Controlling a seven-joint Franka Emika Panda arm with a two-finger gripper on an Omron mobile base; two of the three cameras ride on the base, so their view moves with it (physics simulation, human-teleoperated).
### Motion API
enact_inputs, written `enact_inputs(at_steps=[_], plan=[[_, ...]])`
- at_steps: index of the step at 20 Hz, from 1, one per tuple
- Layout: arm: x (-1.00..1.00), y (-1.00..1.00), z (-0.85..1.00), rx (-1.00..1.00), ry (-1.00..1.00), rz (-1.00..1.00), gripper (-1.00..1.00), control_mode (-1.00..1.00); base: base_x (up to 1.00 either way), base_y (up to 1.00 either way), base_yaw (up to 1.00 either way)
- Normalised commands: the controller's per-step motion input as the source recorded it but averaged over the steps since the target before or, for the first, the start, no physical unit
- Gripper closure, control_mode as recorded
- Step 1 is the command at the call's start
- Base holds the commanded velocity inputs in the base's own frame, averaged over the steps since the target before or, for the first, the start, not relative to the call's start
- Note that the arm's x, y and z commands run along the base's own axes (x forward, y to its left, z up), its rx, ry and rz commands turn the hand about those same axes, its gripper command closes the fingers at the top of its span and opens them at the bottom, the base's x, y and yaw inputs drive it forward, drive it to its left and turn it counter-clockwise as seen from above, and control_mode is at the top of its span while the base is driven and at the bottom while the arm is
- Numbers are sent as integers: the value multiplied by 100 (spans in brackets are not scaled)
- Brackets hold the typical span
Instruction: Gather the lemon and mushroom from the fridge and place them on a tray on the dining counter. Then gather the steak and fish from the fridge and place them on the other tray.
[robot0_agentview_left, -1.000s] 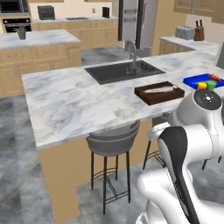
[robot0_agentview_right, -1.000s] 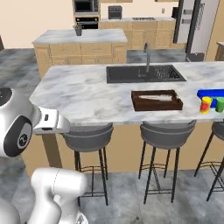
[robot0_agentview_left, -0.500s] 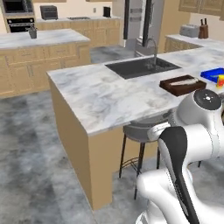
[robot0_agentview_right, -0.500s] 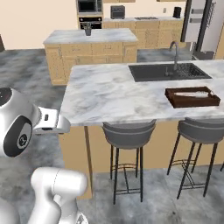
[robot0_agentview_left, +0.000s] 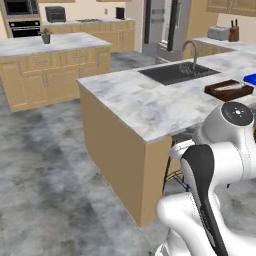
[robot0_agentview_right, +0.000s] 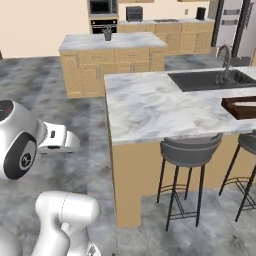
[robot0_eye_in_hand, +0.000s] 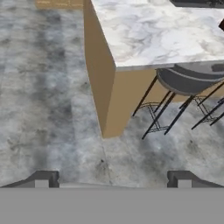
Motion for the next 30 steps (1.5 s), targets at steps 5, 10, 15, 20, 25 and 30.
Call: enact_inputs(at_steps=[5, 10, 15, 20, 25, 30], plan=[[0, 0, 0, 0, 0, 0, -100, 100, 39, 100, -17], [0, 0, 0, 0, 0, 0, -100, 100, 53, 100, -19], [0, 0, 0, 0, 0, 0, -100, 100, 63, 100, -24], [0, 0, 0, 0, 0, 0, -100, 100, 66, 100, -27], [0, 0, 0, 0, 0, 0, -100, 100, 69, 100, -28], [0, 0, 0, 0, 0, 0, -100, 100, 69, 100, -29]])
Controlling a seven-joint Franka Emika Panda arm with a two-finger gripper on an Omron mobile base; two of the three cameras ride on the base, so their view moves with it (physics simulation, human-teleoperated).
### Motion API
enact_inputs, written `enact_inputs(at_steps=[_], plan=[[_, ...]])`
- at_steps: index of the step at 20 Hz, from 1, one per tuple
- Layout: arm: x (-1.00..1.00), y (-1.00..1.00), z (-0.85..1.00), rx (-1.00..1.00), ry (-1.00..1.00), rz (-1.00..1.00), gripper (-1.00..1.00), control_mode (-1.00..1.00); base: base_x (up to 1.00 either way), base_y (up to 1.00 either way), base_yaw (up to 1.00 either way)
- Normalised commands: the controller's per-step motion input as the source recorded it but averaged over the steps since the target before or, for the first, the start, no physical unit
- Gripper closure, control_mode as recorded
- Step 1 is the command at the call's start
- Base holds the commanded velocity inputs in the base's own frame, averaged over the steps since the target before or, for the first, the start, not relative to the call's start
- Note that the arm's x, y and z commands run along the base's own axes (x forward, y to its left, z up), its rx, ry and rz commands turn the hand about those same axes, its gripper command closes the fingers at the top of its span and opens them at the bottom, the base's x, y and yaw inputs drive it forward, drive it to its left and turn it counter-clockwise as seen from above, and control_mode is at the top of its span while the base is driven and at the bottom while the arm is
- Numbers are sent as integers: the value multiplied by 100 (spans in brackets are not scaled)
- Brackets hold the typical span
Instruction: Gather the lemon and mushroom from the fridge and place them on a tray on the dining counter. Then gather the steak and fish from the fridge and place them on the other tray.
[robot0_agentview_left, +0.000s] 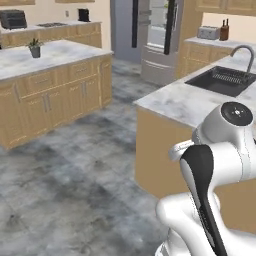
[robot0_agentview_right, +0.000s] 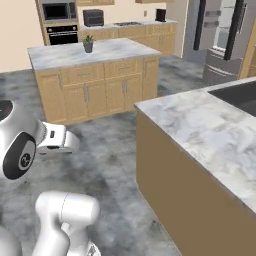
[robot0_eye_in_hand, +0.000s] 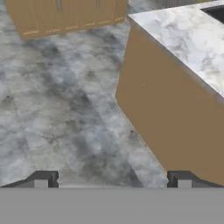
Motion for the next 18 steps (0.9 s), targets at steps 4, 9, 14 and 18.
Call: enact_inputs(at_steps=[4, 9, 14, 18], plan=[[0, 0, 0, 0, 0, 0, -100, 100, 68, 100, -31], [0, 0, 0, 0, 0, 0, -100, 100, 70, 94, -32], [0, 0, 0, 0, 0, 0, -100, 100, 70, 95, -32], [0, 0, 0, 0, 0, 0, -100, 100, 69, 100, -32]])
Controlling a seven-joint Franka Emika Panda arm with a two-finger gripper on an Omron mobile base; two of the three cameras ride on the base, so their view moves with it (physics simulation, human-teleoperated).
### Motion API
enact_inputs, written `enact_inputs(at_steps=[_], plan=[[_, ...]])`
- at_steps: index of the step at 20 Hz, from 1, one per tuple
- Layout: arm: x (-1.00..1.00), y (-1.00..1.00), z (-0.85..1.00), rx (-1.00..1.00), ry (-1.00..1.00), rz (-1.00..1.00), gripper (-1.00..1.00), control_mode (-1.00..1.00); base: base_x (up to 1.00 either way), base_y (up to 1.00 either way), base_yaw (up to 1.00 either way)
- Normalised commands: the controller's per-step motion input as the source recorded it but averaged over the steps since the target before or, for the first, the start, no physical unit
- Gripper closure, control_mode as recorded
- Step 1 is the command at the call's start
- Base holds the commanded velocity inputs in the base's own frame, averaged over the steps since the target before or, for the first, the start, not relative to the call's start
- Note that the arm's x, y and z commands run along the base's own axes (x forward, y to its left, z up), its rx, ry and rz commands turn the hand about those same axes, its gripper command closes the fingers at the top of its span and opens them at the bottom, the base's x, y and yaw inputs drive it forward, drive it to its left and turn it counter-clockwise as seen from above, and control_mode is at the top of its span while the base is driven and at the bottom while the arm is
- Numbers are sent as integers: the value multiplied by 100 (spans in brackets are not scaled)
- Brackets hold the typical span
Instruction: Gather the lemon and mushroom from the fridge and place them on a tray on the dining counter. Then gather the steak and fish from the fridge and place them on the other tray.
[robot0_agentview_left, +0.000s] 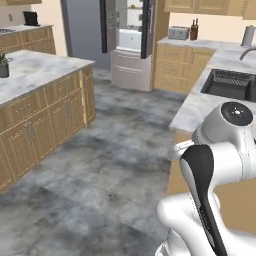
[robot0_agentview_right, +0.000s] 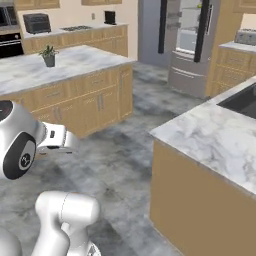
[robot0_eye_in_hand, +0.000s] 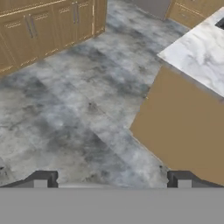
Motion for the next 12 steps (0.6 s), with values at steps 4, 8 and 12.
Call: enact_inputs(at_steps=[4, 8, 12], plan=[[0, 0, 0, 0, 0, 0, -100, 100, 69, 100, -33], [0, 0, 0, 0, 0, 0, -100, 100, 71, 92, -32], [0, 0, 0, 0, 0, 0, -100, 100, 73, 80, -31]])
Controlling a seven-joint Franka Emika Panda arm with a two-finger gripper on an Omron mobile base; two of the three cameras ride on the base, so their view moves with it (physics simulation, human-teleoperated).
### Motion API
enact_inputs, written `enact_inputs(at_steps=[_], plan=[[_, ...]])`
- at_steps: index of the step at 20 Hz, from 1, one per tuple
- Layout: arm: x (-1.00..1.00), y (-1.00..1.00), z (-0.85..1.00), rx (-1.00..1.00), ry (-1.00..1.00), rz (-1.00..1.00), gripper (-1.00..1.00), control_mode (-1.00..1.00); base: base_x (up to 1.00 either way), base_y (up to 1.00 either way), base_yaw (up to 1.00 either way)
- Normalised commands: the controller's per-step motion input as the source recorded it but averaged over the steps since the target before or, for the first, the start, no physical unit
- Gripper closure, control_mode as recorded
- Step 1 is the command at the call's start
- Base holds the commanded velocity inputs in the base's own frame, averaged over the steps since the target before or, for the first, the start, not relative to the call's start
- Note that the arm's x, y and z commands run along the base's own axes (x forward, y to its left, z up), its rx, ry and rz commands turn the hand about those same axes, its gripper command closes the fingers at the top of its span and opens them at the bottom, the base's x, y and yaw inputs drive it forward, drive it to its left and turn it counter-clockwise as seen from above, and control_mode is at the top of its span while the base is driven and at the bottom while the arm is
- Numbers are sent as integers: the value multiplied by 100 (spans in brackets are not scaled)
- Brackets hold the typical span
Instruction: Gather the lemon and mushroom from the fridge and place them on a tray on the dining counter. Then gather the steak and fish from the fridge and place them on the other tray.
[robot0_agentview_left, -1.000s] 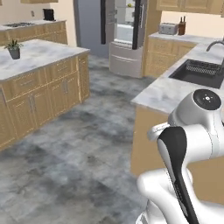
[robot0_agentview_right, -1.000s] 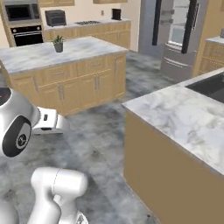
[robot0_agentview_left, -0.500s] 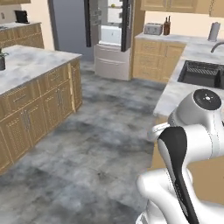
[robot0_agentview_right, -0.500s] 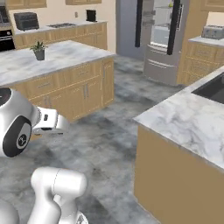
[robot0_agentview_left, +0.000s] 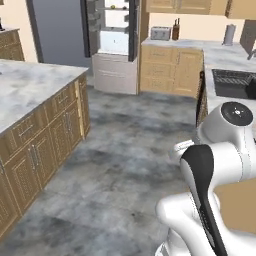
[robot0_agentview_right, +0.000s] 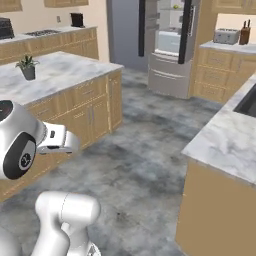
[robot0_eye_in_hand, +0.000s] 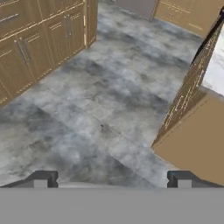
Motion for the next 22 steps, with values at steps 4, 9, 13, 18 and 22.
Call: enact_inputs(at_steps=[4, 9, 13, 18, 22], plan=[[0, 0, 0, 0, 0, 0, -100, 100, 77, 74, -33], [0, 0, 0, 0, 0, 0, -100, 100, 87, 31, -34], [0, 0, 0, 0, 0, 0, -100, 100, 94, 12, -34], [0, 0, 0, 0, 0, 0, -100, 100, 98, 30, -31], [0, 0, 0, 0, 0, 0, -100, 100, 97, 59, -27]])
